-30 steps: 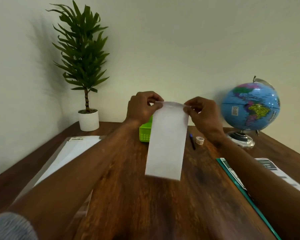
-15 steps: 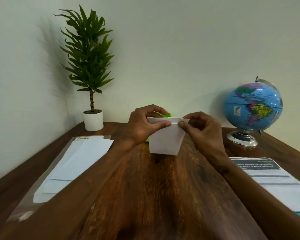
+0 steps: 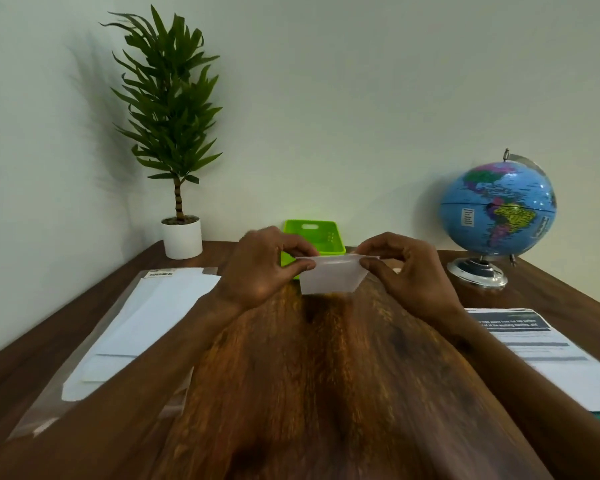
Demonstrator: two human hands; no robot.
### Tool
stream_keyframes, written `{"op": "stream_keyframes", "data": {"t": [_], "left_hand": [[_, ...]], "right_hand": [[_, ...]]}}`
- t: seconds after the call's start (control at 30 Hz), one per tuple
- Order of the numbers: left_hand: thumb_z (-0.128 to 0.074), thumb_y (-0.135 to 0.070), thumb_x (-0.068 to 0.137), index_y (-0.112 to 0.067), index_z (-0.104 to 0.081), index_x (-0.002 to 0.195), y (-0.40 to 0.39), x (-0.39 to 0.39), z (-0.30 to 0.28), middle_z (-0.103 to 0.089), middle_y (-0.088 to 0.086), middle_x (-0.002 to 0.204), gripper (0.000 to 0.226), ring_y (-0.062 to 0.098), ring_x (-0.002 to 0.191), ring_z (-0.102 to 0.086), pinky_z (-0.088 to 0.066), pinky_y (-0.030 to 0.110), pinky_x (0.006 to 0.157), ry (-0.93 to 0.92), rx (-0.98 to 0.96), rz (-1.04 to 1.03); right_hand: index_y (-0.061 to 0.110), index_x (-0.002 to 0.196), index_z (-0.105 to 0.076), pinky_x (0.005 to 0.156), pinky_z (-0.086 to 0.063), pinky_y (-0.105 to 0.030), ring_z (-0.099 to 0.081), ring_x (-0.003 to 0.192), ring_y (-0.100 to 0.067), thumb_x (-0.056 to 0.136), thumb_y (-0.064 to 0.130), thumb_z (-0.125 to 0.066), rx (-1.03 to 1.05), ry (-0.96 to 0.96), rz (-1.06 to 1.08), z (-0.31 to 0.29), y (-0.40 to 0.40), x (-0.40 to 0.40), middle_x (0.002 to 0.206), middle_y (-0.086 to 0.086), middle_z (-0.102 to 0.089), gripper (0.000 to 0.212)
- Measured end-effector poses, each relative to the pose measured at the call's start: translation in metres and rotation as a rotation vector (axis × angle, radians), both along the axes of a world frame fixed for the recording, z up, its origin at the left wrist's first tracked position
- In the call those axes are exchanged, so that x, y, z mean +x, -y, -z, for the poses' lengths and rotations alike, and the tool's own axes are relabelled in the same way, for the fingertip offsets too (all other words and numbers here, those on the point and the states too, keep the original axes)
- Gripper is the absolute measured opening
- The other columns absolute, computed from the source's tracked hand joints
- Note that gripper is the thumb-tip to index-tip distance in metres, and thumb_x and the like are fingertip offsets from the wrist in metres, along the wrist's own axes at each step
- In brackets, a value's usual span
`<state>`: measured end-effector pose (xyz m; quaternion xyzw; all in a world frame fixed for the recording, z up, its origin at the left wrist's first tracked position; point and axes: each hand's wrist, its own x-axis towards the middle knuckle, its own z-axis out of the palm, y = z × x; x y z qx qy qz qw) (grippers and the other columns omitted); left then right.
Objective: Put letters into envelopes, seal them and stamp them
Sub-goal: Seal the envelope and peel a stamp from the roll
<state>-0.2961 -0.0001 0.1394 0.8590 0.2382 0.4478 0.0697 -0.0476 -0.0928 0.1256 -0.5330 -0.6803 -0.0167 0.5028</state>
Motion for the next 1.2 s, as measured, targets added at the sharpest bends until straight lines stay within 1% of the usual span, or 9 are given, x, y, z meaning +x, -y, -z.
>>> {"op": "stream_keyframes", "data": {"t": [0.13, 0.3, 0.47, 0.57, 0.73, 0.87, 1.0, 1.1, 1.2], "left_hand": [[-0.070, -0.033, 0.091, -0.027, -0.077, 0.104, 0.027, -0.011, 0.038, -0.077, -0.002, 0.094, 0.016, 0.016, 0.081, -0.072, -0.057, 0.040, 0.074, -0.170, 0.120, 0.005], [-0.064, -0.023, 0.096, -0.028, -0.073, 0.113, 0.061, -0.022, 0.094, -0.077, -0.004, 0.103, 0.019, 0.013, 0.087, -0.072, -0.059, 0.032, 0.079, -0.442, 0.192, 0.095], [-0.053, -0.024, 0.100, -0.032, -0.066, 0.128, 0.082, -0.022, 0.110, -0.067, -0.012, 0.126, 0.032, 0.004, 0.113, -0.059, -0.051, 0.023, 0.096, -0.608, 0.046, 0.278], [-0.051, -0.032, 0.097, -0.033, -0.066, 0.128, 0.092, -0.026, 0.111, -0.063, -0.019, 0.130, 0.035, -0.004, 0.119, -0.053, -0.044, 0.011, 0.099, -0.614, -0.060, 0.319], [-0.049, -0.039, 0.097, -0.035, -0.068, 0.123, 0.080, -0.003, 0.114, -0.066, -0.023, 0.123, 0.032, -0.009, 0.113, -0.054, -0.041, 0.008, 0.097, -0.416, -0.213, 0.157], [-0.052, -0.020, 0.099, -0.032, -0.069, 0.125, 0.049, 0.048, 0.114, -0.066, -0.014, 0.131, 0.033, 0.003, 0.121, -0.059, -0.045, 0.023, 0.108, -0.247, -0.243, 0.047], [-0.052, -0.003, 0.095, -0.017, -0.073, 0.121, 0.024, 0.098, 0.107, -0.075, 0.000, 0.116, 0.036, 0.012, 0.106, -0.069, -0.053, 0.024, 0.095, -0.085, -0.311, 0.078], [-0.051, 0.000, 0.092, -0.014, -0.074, 0.116, 0.006, 0.128, 0.101, -0.077, 0.003, 0.109, 0.036, 0.014, 0.100, -0.071, -0.051, 0.018, 0.085, -0.004, -0.345, 0.065], [-0.052, 0.002, 0.091, -0.013, -0.075, 0.114, -0.008, 0.150, 0.104, -0.077, 0.005, 0.106, 0.035, 0.016, 0.097, -0.071, -0.047, 0.015, 0.078, 0.054, -0.409, 0.020]], "right_hand": [[0.026, 0.103, -0.082, 0.077, -0.051, -0.013, -0.071, 0.089, 0.004, 0.088, 0.012, -0.080, -0.023, 0.171, 0.017, 0.033, 0.023, 0.000, 0.095, 0.017, -0.076, 0.020], [0.037, 0.101, -0.079, 0.082, -0.045, 0.001, -0.061, 0.100, 0.019, 0.088, 0.017, -0.081, -0.277, 0.300, 0.022, 0.078, 0.061, 0.001, 0.102, 0.030, -0.067, 0.024], [0.040, 0.110, -0.072, 0.101, -0.047, -0.010, -0.052, 0.118, 0.017, 0.095, 0.005, -0.067, -0.544, 0.425, -0.062, 0.097, 0.092, 0.000, 0.121, 0.030, -0.060, 0.039], [0.044, 0.113, -0.071, 0.100, -0.032, 0.004, -0.033, 0.129, 0.027, 0.097, 0.008, -0.062, -0.641, 0.489, -0.096, 0.099, 0.105, 0.005, 0.124, 0.049, -0.044, 0.041], [0.041, 0.112, -0.073, 0.098, -0.032, 0.005, -0.033, 0.126, 0.028, 0.097, 0.015, -0.060, -0.653, 0.514, -0.046, 0.098, 0.107, -0.002, 0.119, 0.052, -0.045, 0.033], [0.036, 0.114, -0.074, 0.084, -0.042, 0.004, -0.052, 0.108, 0.024, 0.096, 0.011, -0.061, -0.567, 0.380, 0.060, 0.093, 0.092, -0.013, 0.113, 0.032, -0.061, 0.033], [0.027, 0.096, -0.081, 0.069, -0.038, 0.008, -0.055, 0.083, 0.030, 0.092, 0.007, -0.068, -0.366, 0.269, 0.213, 0.087, 0.064, -0.013, 0.092, 0.024, -0.071, 0.024], [0.028, 0.069, -0.064, 0.060, -0.041, 0.000, -0.062, 0.063, 0.005, 0.089, 0.013, -0.073, -0.264, 0.169, 0.402, 0.083, 0.035, 0.000, 0.061, 0.020, -0.058, 0.027], [0.016, 0.080, -0.071, 0.060, -0.048, -0.011, -0.064, 0.066, -0.005, 0.093, 0.012, -0.070, -0.371, -0.040, 0.458, 0.085, -0.003, 0.020, 0.073, 0.006, -0.069, 0.014]]}}
